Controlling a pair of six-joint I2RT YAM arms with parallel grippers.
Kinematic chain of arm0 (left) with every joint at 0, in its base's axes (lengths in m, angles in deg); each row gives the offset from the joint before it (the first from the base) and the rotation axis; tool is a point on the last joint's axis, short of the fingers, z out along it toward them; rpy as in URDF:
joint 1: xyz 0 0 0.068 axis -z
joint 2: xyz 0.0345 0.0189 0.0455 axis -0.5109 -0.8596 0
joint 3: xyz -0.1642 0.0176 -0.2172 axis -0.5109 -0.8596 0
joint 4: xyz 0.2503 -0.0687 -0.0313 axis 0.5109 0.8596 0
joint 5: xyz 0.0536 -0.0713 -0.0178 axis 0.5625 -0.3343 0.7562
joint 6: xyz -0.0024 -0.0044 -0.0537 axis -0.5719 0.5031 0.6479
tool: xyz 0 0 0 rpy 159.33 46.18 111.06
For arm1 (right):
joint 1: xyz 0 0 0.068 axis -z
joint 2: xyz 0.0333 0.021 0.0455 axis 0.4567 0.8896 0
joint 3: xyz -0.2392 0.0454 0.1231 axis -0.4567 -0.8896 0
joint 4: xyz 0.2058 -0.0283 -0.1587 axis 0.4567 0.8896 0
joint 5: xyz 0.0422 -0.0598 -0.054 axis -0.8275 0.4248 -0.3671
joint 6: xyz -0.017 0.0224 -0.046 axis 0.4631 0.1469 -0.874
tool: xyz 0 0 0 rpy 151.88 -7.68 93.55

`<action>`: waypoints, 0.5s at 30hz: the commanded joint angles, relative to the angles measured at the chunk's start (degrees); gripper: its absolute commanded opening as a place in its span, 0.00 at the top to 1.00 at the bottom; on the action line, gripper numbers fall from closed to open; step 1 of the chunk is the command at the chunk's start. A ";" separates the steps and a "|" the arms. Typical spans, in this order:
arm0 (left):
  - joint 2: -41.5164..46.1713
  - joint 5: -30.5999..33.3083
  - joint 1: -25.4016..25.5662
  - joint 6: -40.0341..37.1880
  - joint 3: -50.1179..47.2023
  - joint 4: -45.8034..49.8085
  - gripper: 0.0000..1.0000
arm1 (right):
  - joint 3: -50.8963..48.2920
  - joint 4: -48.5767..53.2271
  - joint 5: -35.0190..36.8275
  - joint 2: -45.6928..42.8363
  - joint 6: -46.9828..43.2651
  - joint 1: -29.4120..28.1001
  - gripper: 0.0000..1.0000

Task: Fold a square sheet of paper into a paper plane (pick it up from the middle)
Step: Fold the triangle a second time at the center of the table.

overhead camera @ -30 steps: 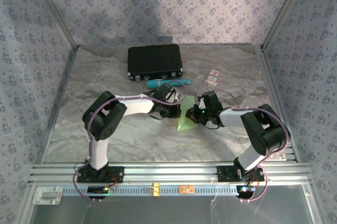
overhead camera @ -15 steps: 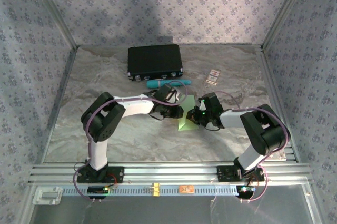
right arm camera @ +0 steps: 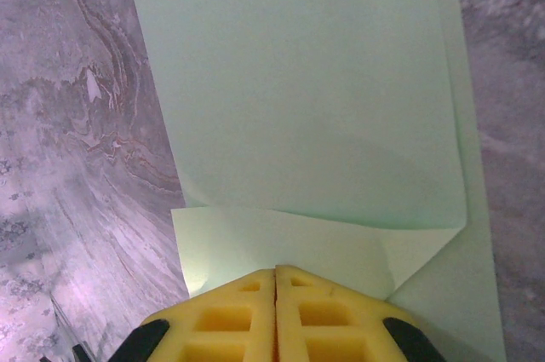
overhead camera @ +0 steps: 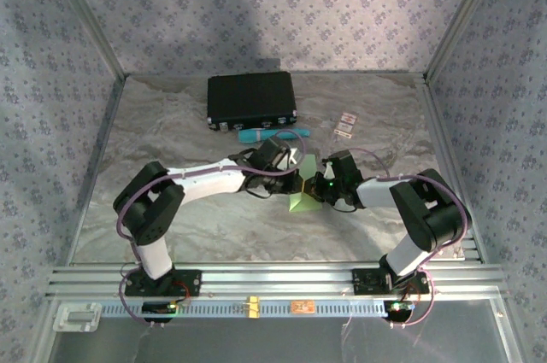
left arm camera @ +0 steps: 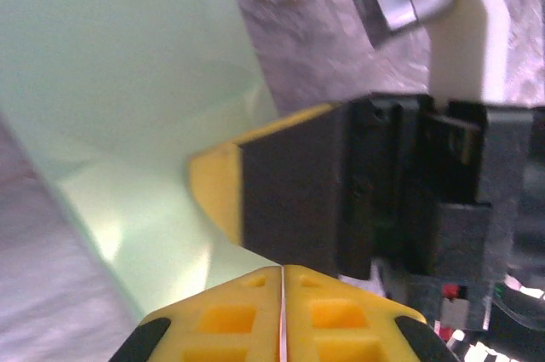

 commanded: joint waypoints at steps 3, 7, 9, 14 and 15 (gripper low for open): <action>-2.73 -3.23 1.31 4.58 -1.06 -2.25 0.92 | -1.95 3.38 1.78 0.72 -0.99 0.30 0.92; -3.86 -2.36 1.27 4.63 -1.46 -2.31 0.92 | -1.88 3.26 1.59 0.69 -0.86 0.30 0.91; -4.58 -2.28 1.34 4.65 -1.30 -2.35 0.92 | -1.78 3.28 1.56 0.78 -0.76 0.29 0.91; -6.07 -2.09 1.28 4.74 -1.33 -3.14 0.91 | -1.81 3.31 1.50 0.69 -0.68 0.32 0.91; -6.36 -2.06 1.39 4.78 -1.30 -3.05 0.91 | -1.78 3.16 1.52 0.74 -0.56 0.34 0.91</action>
